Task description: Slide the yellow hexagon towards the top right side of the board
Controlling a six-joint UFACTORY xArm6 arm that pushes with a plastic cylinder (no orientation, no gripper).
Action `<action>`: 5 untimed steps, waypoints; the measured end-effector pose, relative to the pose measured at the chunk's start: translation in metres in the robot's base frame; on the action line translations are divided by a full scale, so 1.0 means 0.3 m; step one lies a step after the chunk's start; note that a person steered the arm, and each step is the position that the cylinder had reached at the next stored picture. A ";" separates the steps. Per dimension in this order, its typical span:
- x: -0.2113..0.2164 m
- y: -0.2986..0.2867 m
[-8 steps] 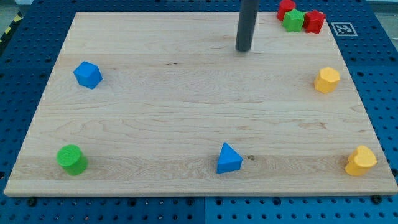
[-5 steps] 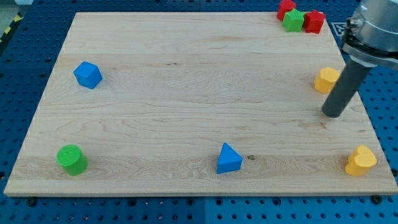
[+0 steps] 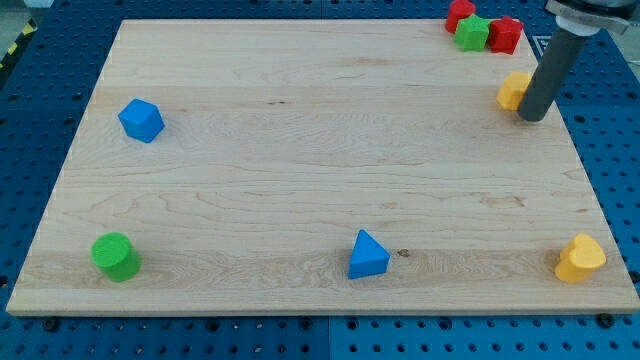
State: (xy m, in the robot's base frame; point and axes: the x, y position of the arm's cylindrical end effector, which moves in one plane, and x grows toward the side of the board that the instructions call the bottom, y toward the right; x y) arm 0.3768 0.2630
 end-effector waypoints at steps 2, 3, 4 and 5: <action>-0.124 0.012; -0.111 0.011; -0.044 -0.034; -0.068 -0.050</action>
State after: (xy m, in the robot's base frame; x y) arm 0.3564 0.2480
